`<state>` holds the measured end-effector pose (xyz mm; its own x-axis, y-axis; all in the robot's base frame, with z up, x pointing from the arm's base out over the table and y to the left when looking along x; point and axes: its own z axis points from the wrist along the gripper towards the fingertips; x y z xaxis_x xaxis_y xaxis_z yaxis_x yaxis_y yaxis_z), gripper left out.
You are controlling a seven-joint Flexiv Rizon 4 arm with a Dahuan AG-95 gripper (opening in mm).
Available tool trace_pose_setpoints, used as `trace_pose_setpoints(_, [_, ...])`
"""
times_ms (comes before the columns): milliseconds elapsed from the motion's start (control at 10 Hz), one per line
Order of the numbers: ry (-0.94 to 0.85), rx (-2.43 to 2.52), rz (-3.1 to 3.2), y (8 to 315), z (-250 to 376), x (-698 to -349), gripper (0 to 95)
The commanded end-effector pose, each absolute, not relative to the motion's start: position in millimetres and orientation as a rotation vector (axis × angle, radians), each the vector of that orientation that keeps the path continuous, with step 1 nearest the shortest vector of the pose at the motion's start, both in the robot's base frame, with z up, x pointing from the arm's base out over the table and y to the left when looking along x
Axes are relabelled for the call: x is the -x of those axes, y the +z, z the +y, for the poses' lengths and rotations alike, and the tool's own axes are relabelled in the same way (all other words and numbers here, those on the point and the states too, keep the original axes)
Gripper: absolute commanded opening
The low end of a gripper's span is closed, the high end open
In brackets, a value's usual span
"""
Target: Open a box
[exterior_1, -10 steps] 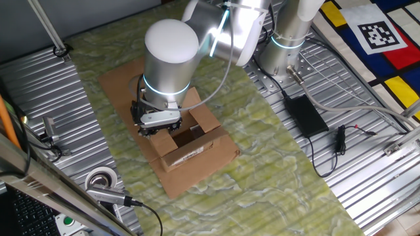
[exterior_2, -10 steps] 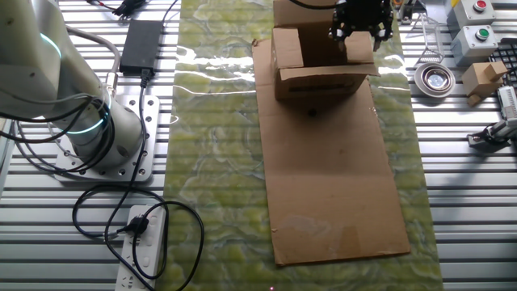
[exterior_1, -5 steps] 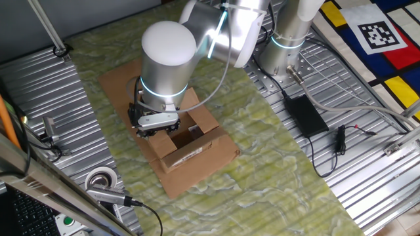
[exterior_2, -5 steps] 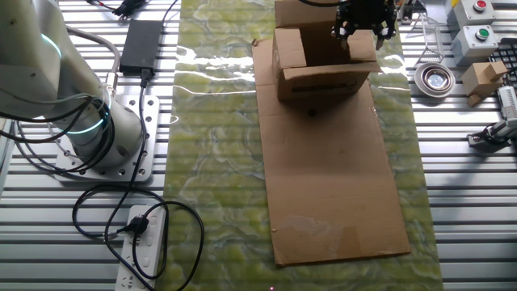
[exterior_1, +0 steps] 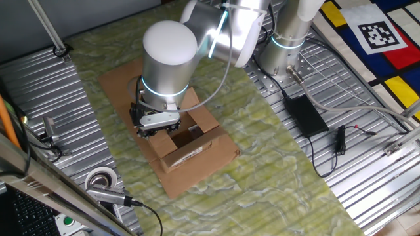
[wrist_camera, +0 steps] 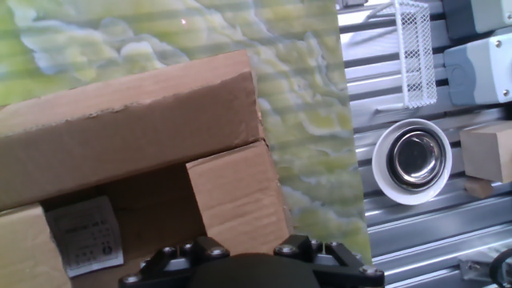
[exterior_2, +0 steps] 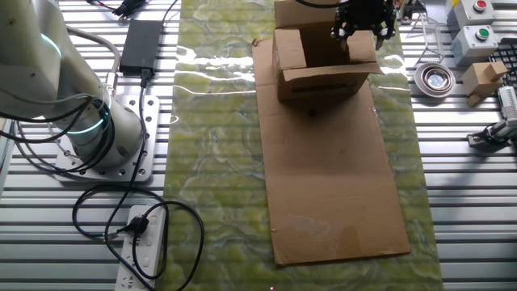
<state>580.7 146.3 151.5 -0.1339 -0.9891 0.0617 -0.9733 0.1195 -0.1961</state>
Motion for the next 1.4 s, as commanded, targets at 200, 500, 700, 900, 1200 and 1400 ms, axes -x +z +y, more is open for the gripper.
trace_pose_setpoints(200, [-0.289,2.021,2.278,151,146,-581,76.0])
trace_pose_setpoints(500, [-0.295,2.017,2.271,148,148,-581,76.0])
trace_pose_setpoints(700, [-0.294,2.012,2.266,144,148,-581,76.0])
trace_pose_setpoints(900, [-0.296,2.005,2.266,143,148,-581,76.0])
trace_pose_setpoints(1200, [-0.301,1.995,2.265,141,148,-581,57.0])
trace_pose_setpoints(1400, [-0.302,1.992,2.266,141,148,-581,38.0])
